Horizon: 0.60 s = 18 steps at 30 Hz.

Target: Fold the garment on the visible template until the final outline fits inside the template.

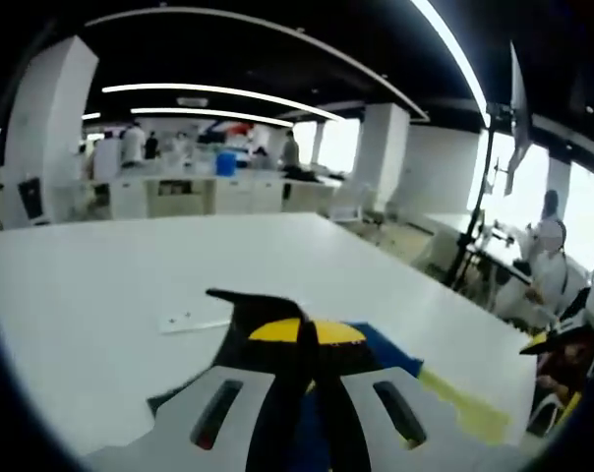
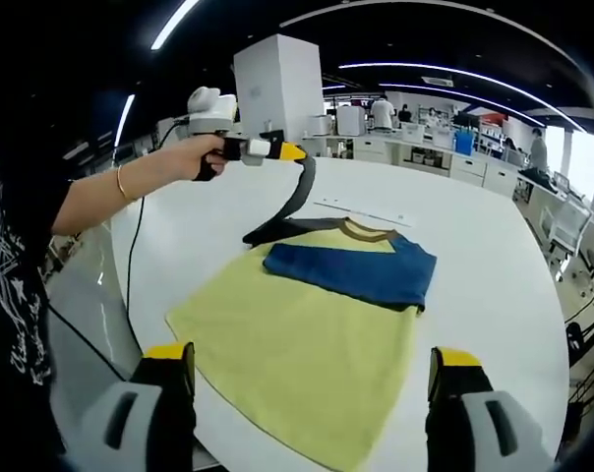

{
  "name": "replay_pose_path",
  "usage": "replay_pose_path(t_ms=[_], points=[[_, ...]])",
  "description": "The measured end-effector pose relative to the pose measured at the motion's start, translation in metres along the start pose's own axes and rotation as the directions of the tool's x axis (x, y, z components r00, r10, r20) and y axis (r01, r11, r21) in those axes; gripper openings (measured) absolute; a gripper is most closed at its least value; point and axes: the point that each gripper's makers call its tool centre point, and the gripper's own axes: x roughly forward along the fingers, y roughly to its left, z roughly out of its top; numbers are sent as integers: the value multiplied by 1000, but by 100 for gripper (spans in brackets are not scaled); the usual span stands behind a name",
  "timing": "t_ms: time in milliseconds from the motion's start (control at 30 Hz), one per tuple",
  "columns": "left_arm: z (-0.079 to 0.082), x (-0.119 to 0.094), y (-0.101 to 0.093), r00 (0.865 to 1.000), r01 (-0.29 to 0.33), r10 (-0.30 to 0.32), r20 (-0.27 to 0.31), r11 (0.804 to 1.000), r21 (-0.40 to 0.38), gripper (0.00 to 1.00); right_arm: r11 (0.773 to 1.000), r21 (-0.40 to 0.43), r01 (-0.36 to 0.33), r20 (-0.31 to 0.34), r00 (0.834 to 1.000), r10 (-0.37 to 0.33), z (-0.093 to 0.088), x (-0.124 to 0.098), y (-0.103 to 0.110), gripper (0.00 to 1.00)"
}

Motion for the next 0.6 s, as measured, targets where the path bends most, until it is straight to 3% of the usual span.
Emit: replay_pose_path(t_ms=[600], points=[[-29, 43, -64, 990, 133, -131, -56, 991, 27, 0, 998, 49, 30, -14, 999, -29, -12, -1, -5, 99]])
